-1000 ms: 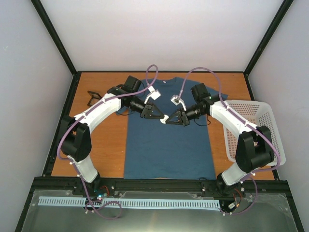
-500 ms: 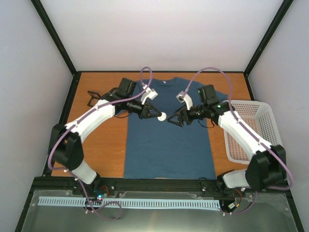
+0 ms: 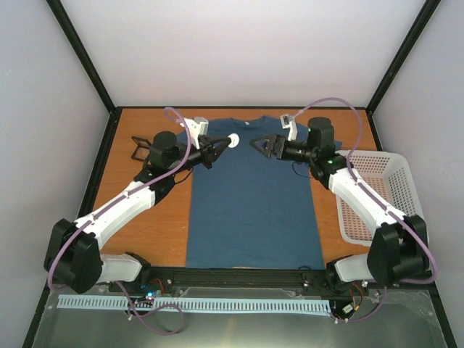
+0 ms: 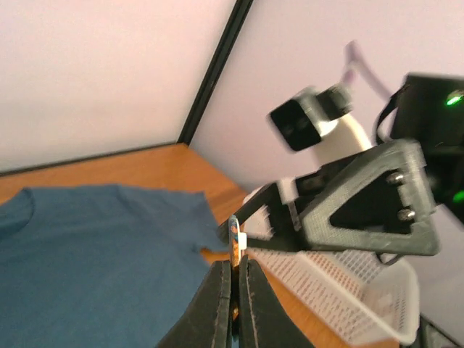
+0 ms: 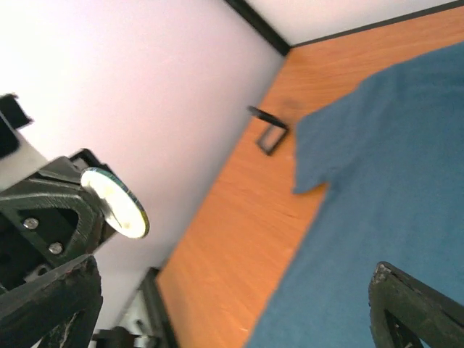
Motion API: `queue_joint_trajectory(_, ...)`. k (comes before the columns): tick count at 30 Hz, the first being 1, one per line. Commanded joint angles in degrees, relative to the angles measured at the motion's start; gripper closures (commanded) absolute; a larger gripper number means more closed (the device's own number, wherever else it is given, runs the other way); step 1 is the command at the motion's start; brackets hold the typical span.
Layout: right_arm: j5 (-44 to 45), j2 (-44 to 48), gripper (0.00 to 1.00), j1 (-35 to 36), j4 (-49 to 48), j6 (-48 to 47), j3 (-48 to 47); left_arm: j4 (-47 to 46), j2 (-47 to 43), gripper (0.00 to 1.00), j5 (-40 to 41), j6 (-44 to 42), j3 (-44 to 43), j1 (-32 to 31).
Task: Pin the brooch onto the clothing
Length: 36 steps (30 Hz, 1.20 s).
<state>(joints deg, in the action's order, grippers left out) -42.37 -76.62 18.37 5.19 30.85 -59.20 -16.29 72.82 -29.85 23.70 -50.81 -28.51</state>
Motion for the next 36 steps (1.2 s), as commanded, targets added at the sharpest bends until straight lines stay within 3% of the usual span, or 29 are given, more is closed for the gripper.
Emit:
queue_joint_trajectory(1,-15.5,-5.3,0.04,0.4,-22.7,17.7,0.2,-17.3,2.6,0.99,-5.2,9.5,-1.2,-0.4)
queue_joint_trajectory(5,-19.6,-7.6,0.14,0.8,-35.0,26.1,2.1,-22.9,3.0,0.99,-7.0,12.6,0.0,-0.2)
queue_joint_trajectory(9,-21.7,-10.5,0.25,1.1,-53.3,38.8,4.7,-23.9,4.5,0.99,-9.5,13.0,-0.8,-0.2)
queue_joint_trajectory(13,-22.9,-13.2,0.30,1.3,-62.1,44.3,4.4,-25.2,5.9,0.99,-10.6,13.6,-1.4,-0.1)
queue_joint_trajectory(19,-22.7,-13.4,0.30,1.7,-58.2,41.7,3.3,-25.8,6.4,0.99,-10.4,13.8,-2.1,-0.1)
queue_joint_trajectory(26,-23.0,-16.7,0.44,2.8,-66.2,47.1,3.3,-27.3,6.4,0.99,-10.4,14.9,-1.5,0.0)
queue_joint_trajectory(36,-22.2,-17.6,0.46,2.9,-65.0,47.6,3.1,-28.6,6.4,0.99,-12.8,15.3,-1.3,-0.1)
